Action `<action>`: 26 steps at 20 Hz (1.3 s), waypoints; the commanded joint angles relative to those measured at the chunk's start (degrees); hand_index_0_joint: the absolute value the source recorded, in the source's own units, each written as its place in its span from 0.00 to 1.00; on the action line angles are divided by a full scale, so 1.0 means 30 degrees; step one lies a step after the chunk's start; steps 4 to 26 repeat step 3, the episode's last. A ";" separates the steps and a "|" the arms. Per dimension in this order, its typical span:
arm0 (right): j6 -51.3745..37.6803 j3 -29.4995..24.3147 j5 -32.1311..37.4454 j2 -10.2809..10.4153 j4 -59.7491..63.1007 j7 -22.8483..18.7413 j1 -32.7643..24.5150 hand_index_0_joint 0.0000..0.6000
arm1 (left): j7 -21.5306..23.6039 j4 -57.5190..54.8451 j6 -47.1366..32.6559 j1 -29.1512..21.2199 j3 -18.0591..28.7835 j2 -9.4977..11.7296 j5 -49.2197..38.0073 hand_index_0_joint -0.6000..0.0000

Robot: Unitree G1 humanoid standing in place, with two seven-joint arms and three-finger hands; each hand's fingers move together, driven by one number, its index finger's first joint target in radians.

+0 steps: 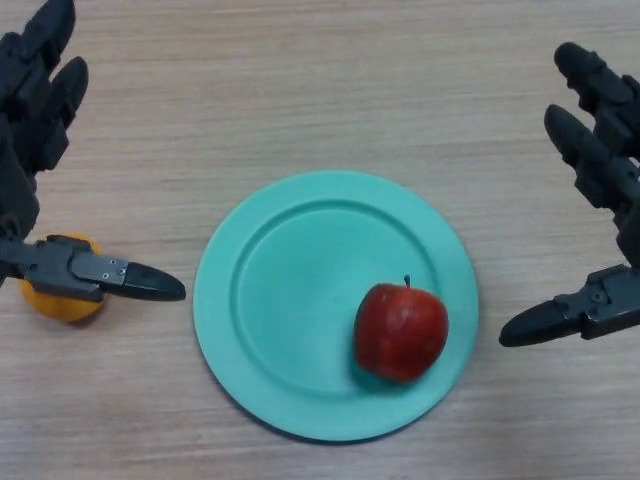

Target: Pick up the red apple and place it on the plate

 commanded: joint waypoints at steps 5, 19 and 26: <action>-0.1723 -0.1135 -0.0118 -0.0377 -0.1197 0.0374 -0.0604 0.00 | 0.0229 -0.0309 -0.2287 -0.0433 0.1617 0.0935 -0.0580 1.00; -0.1723 -0.1135 -0.0118 -0.0377 -0.1197 0.0374 -0.0604 0.00 | 0.0229 -0.0309 -0.2287 -0.0433 0.1617 0.0935 -0.0580 1.00; -0.1723 -0.1135 -0.0118 -0.0377 -0.1197 0.0374 -0.0604 0.00 | 0.0229 -0.0309 -0.2287 -0.0433 0.1617 0.0935 -0.0580 1.00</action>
